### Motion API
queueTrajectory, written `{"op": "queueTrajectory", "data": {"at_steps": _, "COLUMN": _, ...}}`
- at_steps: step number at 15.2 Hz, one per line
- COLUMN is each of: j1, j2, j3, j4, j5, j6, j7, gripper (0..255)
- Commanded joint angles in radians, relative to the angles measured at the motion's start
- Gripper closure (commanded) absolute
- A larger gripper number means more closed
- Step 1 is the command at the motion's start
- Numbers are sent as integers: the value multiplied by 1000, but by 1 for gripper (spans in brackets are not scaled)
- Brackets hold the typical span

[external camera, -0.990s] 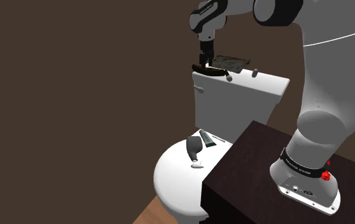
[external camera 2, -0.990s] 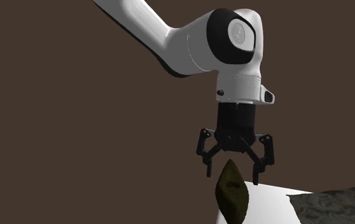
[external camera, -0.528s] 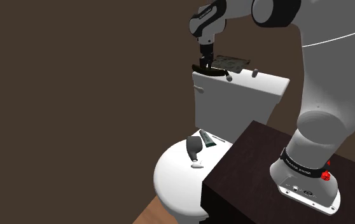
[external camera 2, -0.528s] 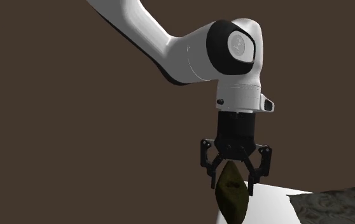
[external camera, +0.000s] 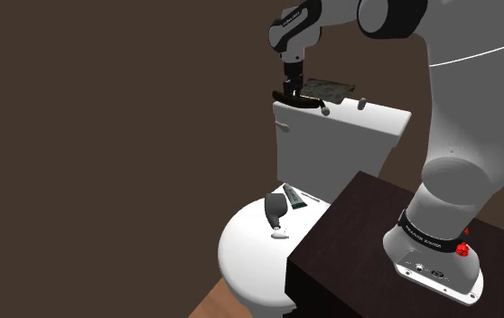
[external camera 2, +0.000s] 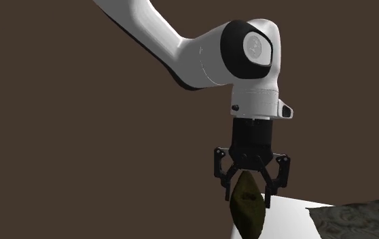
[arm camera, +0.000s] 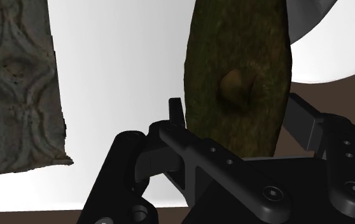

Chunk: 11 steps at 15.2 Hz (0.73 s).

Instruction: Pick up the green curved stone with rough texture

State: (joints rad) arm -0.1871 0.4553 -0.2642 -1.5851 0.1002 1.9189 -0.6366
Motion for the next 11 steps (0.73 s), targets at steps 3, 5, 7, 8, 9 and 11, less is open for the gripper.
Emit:
{"op": "queueTrajectory", "data": {"at_steps": 3, "j1": 0, "j2": -14, "j3": -2, "j4": 26, "j5": -5, "j6": -41, "j7": 2, "gripper": 255}}
{"op": "queueTrajectory", "data": {"at_steps": 5, "j1": 0, "j2": -21, "j3": -4, "j4": 43, "j5": -7, "j6": -65, "j7": 3, "gripper": 255}}
{"op": "queueTrajectory", "data": {"at_steps": 7, "j1": 0, "j2": -28, "j3": -5, "j4": 61, "j5": -9, "j6": -89, "j7": 4, "gripper": 255}}
{"op": "queueTrajectory", "data": {"at_steps": 8, "j1": 0, "j2": -31, "j3": -5, "j4": 70, "j5": -10, "j6": -101, "j7": 4, "gripper": 255}}
{"op": "queueTrajectory", "data": {"at_steps": 9, "j1": -1, "j2": -33, "j3": -6, "j4": 79, "j5": -10, "j6": -113, "j7": 5, "gripper": 255}}
{"op": "queueTrajectory", "data": {"at_steps": 11, "j1": -1, "j2": -38, "j3": -6, "j4": 100, "j5": -12, "j6": -137, "j7": 6, "gripper": 255}}
